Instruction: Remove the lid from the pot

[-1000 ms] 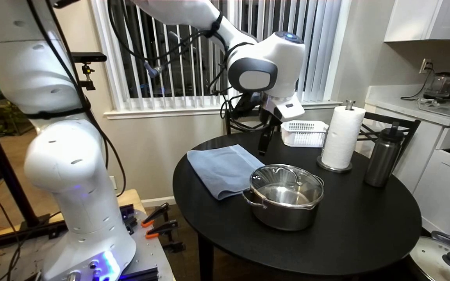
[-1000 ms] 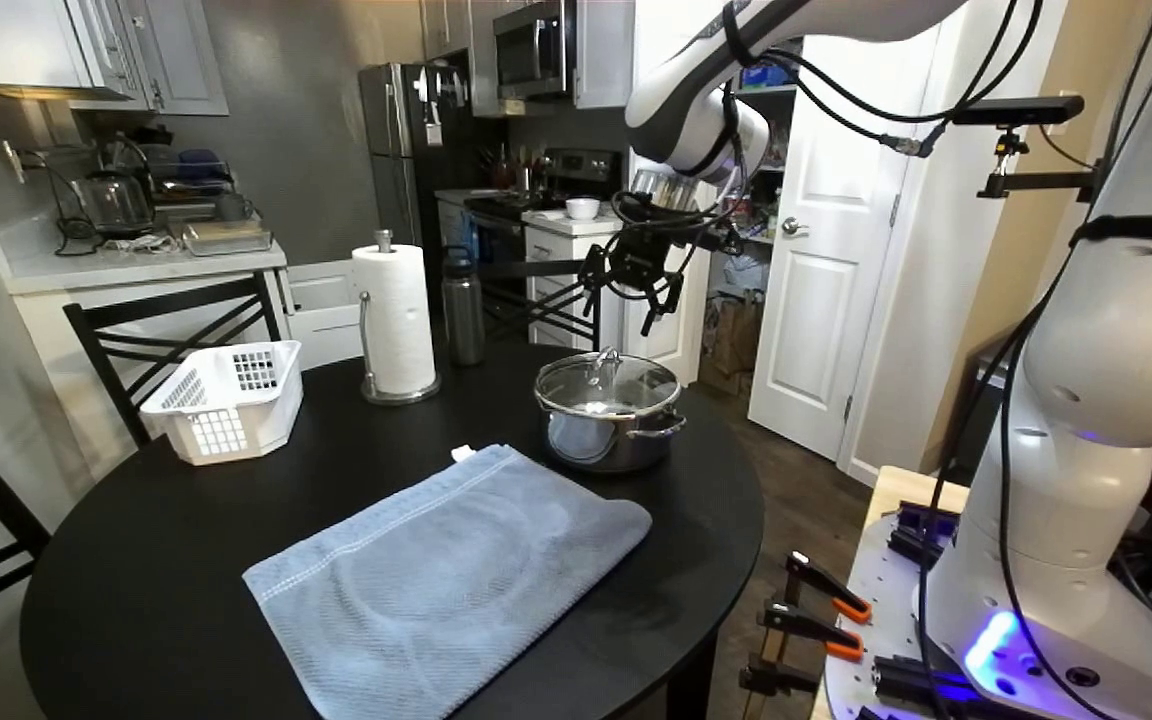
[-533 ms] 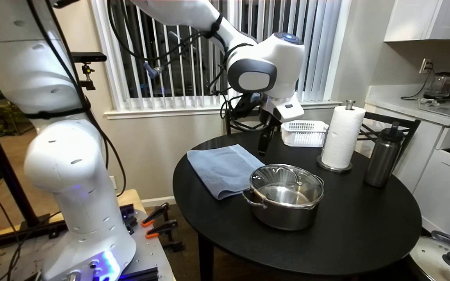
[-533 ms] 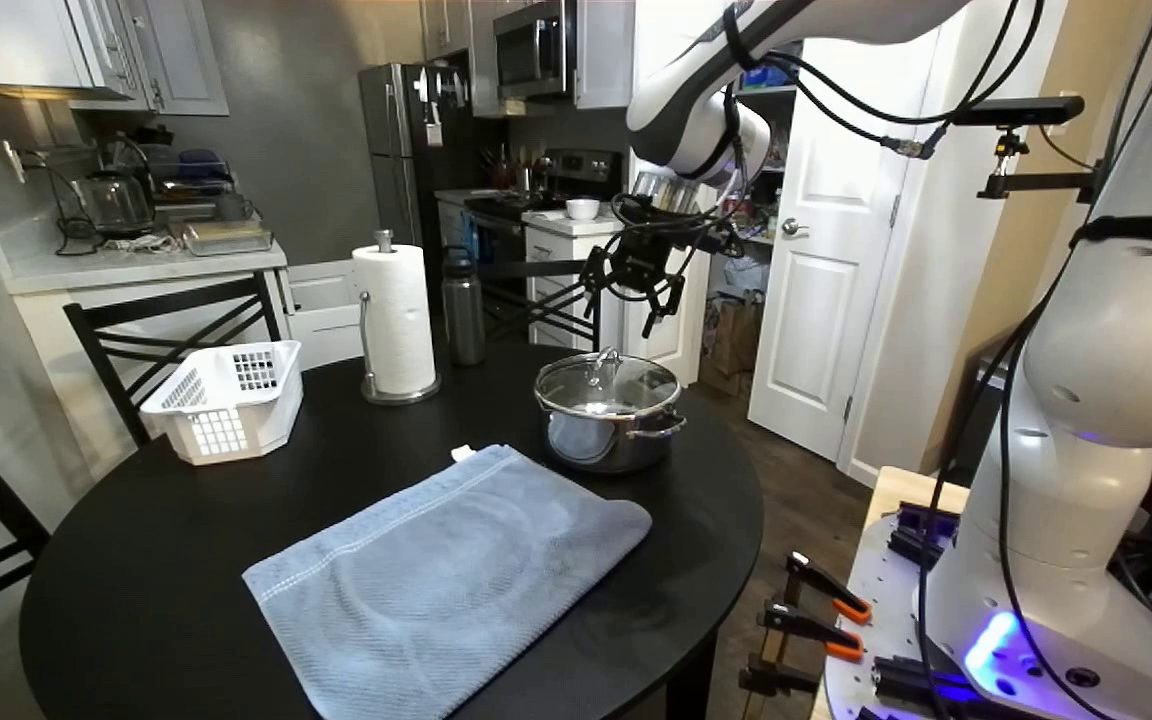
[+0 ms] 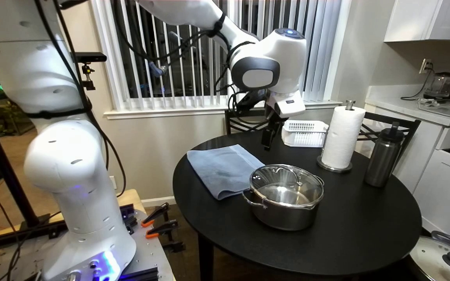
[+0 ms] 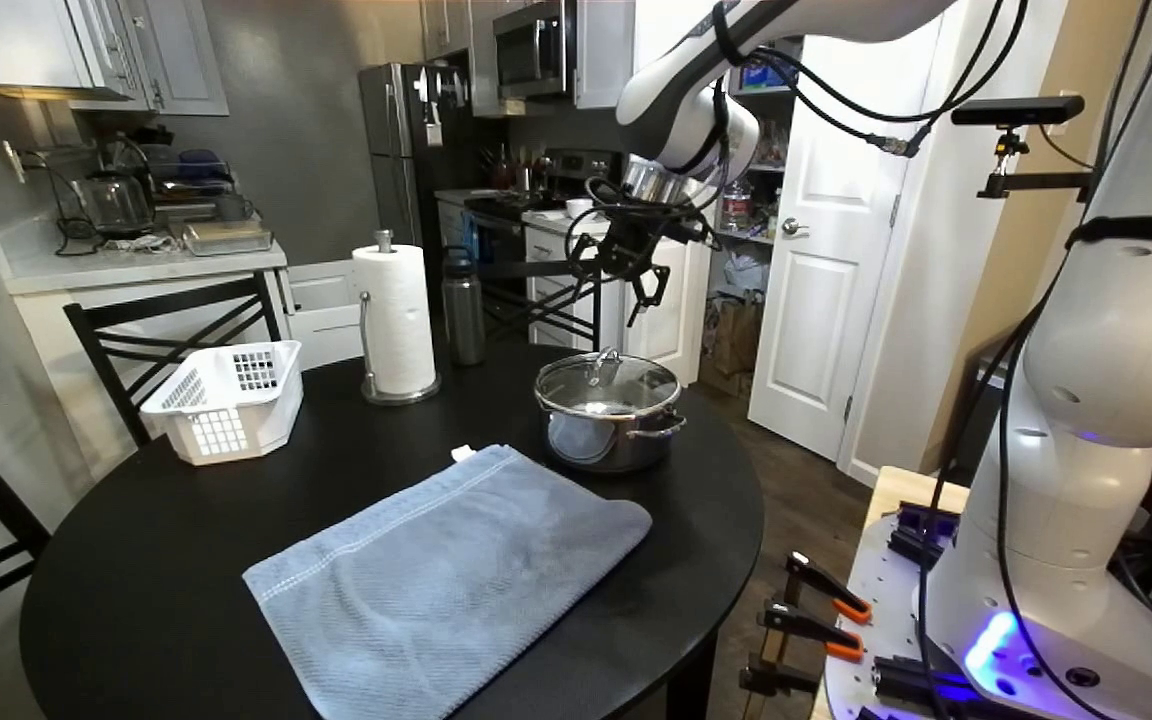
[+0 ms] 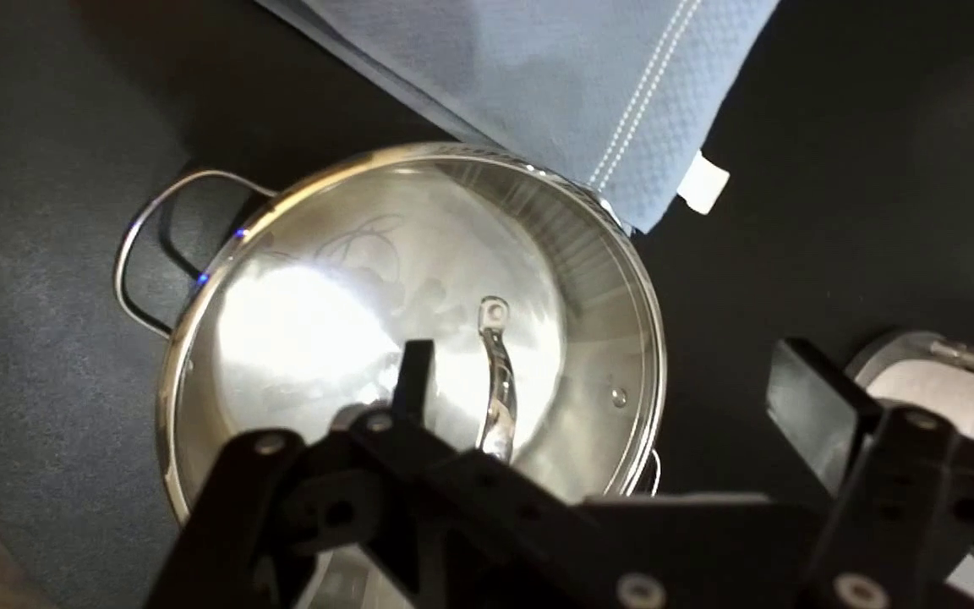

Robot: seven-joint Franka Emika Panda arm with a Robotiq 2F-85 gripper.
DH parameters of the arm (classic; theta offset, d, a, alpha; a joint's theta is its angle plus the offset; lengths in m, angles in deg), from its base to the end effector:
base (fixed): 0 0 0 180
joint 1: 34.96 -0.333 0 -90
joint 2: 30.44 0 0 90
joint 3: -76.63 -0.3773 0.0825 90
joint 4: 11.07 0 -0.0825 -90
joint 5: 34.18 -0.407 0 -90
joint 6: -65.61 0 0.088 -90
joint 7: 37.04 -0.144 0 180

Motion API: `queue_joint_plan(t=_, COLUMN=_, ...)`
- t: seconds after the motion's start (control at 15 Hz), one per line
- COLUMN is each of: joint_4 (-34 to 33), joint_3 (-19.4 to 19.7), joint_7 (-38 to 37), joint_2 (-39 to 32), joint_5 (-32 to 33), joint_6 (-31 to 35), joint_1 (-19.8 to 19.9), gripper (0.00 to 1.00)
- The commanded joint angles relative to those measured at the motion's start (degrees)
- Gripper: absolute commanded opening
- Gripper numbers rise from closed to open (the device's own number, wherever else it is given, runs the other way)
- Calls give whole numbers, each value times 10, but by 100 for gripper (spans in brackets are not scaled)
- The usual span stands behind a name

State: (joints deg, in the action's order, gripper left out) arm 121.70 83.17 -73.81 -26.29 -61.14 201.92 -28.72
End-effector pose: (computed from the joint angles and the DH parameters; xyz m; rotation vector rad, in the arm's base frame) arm 0.5237 -0.1025 0.3977 -2.2943 1.5477 -0.0742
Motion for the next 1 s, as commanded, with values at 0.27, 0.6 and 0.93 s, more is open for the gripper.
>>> queue_joint_plan(t=0.27, joint_4=-58, joint_3=-8, joint_7=-288, joint_2=-51, joint_5=74, joint_6=26, joint_1=4, gripper=100)
queue_joint_plan(t=0.6, joint_4=-80, joint_3=4, joint_7=-430, joint_2=-82, joint_5=155, joint_6=-16, joint_1=0, gripper=100)
queue_joint_plan(t=0.93, joint_4=-99, joint_3=7, joint_7=-466, joint_2=-96, joint_5=197, joint_6=-67, joint_1=-3, gripper=100)
